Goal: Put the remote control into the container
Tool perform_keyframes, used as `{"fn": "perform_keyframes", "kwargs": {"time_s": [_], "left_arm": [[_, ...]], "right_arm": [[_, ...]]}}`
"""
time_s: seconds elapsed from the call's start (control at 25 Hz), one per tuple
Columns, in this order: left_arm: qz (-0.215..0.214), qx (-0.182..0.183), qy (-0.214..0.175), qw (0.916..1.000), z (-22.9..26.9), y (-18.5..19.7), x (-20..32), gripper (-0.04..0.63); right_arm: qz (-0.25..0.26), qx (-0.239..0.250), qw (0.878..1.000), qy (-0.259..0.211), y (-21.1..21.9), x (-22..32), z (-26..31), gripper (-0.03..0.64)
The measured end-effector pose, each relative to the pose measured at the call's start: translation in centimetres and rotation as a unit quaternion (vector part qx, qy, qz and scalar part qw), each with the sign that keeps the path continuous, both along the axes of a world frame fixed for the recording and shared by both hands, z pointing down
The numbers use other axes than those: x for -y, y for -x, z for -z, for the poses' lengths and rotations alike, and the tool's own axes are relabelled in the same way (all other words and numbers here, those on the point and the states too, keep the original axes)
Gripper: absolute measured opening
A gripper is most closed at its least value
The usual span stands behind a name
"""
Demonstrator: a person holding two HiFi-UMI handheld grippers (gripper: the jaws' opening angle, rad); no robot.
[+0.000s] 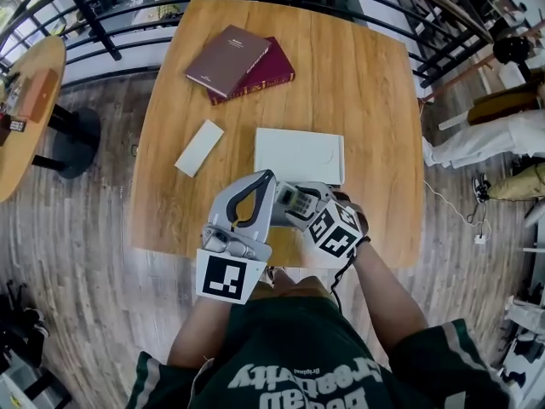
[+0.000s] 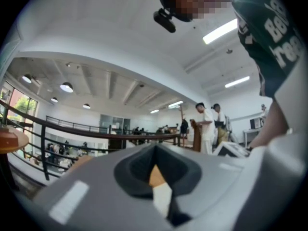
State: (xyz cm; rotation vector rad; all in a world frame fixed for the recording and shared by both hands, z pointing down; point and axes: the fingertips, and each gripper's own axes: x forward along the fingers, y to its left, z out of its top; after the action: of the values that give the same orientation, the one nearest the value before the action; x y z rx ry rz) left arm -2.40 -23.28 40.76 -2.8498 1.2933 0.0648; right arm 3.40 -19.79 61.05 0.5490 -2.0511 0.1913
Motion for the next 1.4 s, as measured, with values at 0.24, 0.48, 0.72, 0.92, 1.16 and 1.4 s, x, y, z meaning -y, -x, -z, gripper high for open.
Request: {"fn": "perform_keyframes", "kwargs": {"time_s": [0.24,0.48,0.72,0.92,1.16,1.4], "left_arm": [[0.001,0.009,0.006,0.9999,-0.8,0.7,0.4,-0.005],[-0.001,0.011,0.011,0.9999,-1.3,0.9,0.8,-0.005],[0.006,0.008,0.023,0.9997,-2.1,1.9,1.4,-0.005],[0.003,0.014,0.023,0.9996,-2.5,2.3,1.8,-0.005],[0.003,0.025,0.021,0.9995,-2.7,2.5,2.0,-0.005],[-0.005,0.028,0.028,0.9992,-3.1,2.3,2.2,-0.005]], "right_arm": [[-0.001,-0.032,0.999,0.025,-1.1,-0.3,-3.0,0.261],[0.012,-0.062,0.997,0.042,-1.6,-0.2,-4.9,0.261],[0.014,-0.084,0.994,0.067,-1.3,-0.8,-7.5,0.26],[0.009,-0.095,0.992,0.081,-1.6,-1.0,-8.9,0.261],[0.007,-0.101,0.991,0.087,-1.5,-1.0,-10.1,0.261],[0.004,-0.106,0.99,0.091,-1.1,-0.7,-11.1,0.261]]}}
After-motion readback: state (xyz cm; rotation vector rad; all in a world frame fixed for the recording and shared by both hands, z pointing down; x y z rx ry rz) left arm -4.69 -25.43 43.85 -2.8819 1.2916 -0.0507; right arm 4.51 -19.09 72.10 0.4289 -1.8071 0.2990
